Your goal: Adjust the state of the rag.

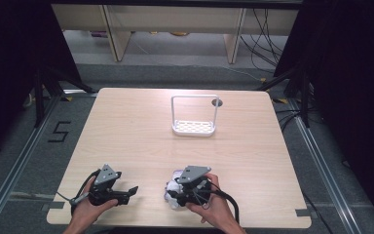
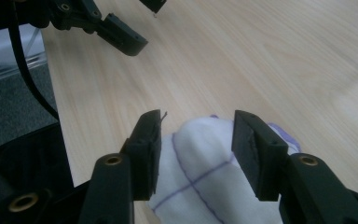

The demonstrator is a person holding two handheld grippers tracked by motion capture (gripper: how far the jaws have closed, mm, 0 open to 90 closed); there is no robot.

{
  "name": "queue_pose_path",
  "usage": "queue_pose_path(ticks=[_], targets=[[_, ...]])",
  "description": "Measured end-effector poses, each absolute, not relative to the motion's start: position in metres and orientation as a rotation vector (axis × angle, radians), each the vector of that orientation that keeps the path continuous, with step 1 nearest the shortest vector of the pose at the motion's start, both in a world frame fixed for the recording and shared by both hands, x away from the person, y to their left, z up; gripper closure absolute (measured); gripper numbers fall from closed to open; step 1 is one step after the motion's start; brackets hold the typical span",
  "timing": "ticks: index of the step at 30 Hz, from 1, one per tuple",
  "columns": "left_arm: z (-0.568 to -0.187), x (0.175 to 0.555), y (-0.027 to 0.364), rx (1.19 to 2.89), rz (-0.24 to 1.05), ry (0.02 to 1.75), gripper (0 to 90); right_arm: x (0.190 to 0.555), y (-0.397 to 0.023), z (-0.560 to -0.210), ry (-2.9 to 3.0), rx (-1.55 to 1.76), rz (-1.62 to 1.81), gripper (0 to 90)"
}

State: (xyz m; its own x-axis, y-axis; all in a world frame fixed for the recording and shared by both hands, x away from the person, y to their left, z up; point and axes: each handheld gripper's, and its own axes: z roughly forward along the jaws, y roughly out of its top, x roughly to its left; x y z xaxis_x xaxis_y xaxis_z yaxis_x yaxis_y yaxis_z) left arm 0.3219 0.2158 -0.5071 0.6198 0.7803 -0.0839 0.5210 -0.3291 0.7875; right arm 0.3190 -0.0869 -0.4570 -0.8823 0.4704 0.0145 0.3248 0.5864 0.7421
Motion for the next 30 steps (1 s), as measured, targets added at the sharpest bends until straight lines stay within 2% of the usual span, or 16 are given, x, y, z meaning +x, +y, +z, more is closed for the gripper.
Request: queue_pose_path(ticks=[3, 4, 5, 6, 8, 10, 19, 22, 25, 30], targets=[[-0.508, 0.322, 0.215, 1.981, 0.4, 1.035, 15.1, 0.32, -0.076, -0.462, 2.642, 0.636, 1.12, 55.5], [-0.507, 0.322, 0.217, 2.009, 0.402, 1.022, 15.0, 0.321, -0.073, -0.465, 2.651, 0.632, 1.079, 58.6], [-0.507, 0.322, 0.216, 1.999, 0.4, 1.026, 15.1, 0.322, -0.071, -0.468, 2.649, 0.627, 1.051, 62.6], [-0.507, 0.322, 0.217, 2.011, 0.399, 1.021, 15.1, 0.323, -0.071, -0.472, 2.639, 0.583, 1.008, 72.1], [-0.507, 0.321, 0.217, 2.013, 0.397, 1.02, 15.1, 0.322, -0.072, -0.47, 2.651, 0.58, 1.015, 81.8], [-0.507, 0.322, 0.216, 2.009, 0.4, 1.023, 15.1, 0.322, -0.077, -0.462, 2.628, 0.558, 1.064, 86.4], [-0.508, 0.321, 0.217, 2.001, 0.399, 1.029, 15.2, 0.317, -0.117, -0.399, 2.513, 0.568, 1.361, 87.3], [-0.507, 0.322, 0.216, 1.998, 0.403, 1.029, 15.2, 0.32, -0.133, -0.389, 2.465, 0.618, 1.401, 87.3], [-0.507, 0.321, 0.218, 2.015, 0.403, 1.029, 15.2, 0.33, -0.151, -0.397, 2.463, 0.698, 1.359, 87.3], [-0.507, 0.321, 0.217, 2.002, 0.41, 1.031, 15.2, 0.359, -0.193, -0.445, 2.502, 0.941, 1.184, 87.3]])
